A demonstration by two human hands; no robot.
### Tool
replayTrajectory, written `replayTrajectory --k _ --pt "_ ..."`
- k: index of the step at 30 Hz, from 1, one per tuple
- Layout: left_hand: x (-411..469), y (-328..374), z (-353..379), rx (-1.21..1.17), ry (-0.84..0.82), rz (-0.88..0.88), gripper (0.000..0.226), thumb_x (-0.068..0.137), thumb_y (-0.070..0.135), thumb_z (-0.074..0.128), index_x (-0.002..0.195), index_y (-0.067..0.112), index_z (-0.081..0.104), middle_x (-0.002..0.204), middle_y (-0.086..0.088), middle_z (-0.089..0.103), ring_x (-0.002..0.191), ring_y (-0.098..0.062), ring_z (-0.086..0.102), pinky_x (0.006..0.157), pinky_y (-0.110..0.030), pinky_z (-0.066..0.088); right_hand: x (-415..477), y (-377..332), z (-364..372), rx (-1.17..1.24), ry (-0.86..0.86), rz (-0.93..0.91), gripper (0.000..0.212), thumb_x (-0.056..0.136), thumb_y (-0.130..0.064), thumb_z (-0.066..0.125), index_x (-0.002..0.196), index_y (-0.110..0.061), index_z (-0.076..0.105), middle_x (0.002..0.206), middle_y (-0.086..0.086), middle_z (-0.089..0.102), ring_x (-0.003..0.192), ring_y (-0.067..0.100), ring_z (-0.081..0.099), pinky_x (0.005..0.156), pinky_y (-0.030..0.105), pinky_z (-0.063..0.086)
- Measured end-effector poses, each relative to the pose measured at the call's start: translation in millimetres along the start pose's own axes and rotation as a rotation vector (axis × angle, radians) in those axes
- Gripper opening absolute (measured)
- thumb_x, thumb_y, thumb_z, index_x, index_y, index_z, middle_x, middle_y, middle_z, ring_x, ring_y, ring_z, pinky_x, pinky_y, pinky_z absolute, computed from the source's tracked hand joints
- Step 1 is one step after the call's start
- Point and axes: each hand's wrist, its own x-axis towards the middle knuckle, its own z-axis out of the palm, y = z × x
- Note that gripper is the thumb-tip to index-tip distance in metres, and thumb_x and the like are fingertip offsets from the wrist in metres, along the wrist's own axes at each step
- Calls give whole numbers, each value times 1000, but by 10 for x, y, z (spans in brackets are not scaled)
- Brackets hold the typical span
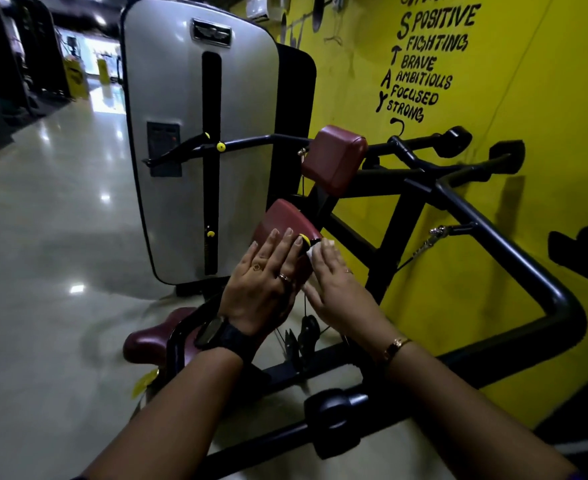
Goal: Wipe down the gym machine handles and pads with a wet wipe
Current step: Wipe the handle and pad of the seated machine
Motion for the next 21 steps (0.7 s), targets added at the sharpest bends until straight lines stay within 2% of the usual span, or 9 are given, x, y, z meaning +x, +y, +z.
replayTrajectory --k 2,4,6,9,12,14,16,19,21 --pt "-17 10 4 -3 25 0 55 101 35 29 149 10 38 153 -12 38 141 -27 36 113 -43 30 -33 -4 16 -169 30 -107 62 102 -39 32 154 -11 10 161 6 -5 147 21 -15 122 35 3" --pt "-28 19 18 -11 60 4 56 97 34 39 147 10 39 152 -12 40 140 -27 38 112 -43 31 -140 -19 45 -266 34 -175 61 100 -41 20 151 -8 25 161 9 9 148 22 -7 121 35 0" --pt "-37 17 39 -13 106 3 55 96 32 45 145 8 44 149 -13 44 138 -28 41 111 -43 33 -242 -46 34 -155 32 -101 71 94 -47 6 152 -10 22 161 9 9 148 19 -2 122 33 6" --pt "-49 12 75 -21 146 18 54 94 28 47 143 5 45 147 -15 46 138 -29 41 111 -44 32 -204 -29 -76 61 37 90 59 103 -41 23 155 -18 7 162 4 6 147 17 16 114 30 24" --pt "-88 6 102 -27 156 22 61 89 25 57 145 6 41 150 -14 42 140 -27 35 111 -43 31 -91 -47 -155 126 -18 73 59 104 -38 27 155 -22 3 162 -1 -4 147 9 0 115 24 11" --pt "-101 -2 113 -15 159 20 69 86 28 65 146 8 38 151 -13 38 141 -26 33 111 -43 32 -68 -102 -156 29 -37 -33 56 104 -34 26 154 -17 8 161 2 -9 142 6 -18 115 22 -4" --pt "-105 0 109 -4 164 30 75 83 30 69 146 8 35 152 -12 36 141 -26 32 111 -43 32 -127 -121 -132 -103 -31 -109 55 103 -32 29 153 -12 15 160 3 -5 137 6 -23 111 21 -10" --pt "-105 3 113 -5 179 34 73 81 26 70 145 8 41 149 -13 43 140 -26 34 112 -42 29 -256 -81 -98 -110 -18 -82 59 102 -28 35 154 -16 11 161 2 -6 139 7 -20 114 20 -3" --pt "-103 2 122 5 187 29 69 80 25 71 143 9 48 149 -12 45 139 -26 36 112 -42 29 -249 -60 -126 -3 -9 3 60 102 -27 34 155 -22 5 162 -1 -6 146 8 -4 115 23 15"
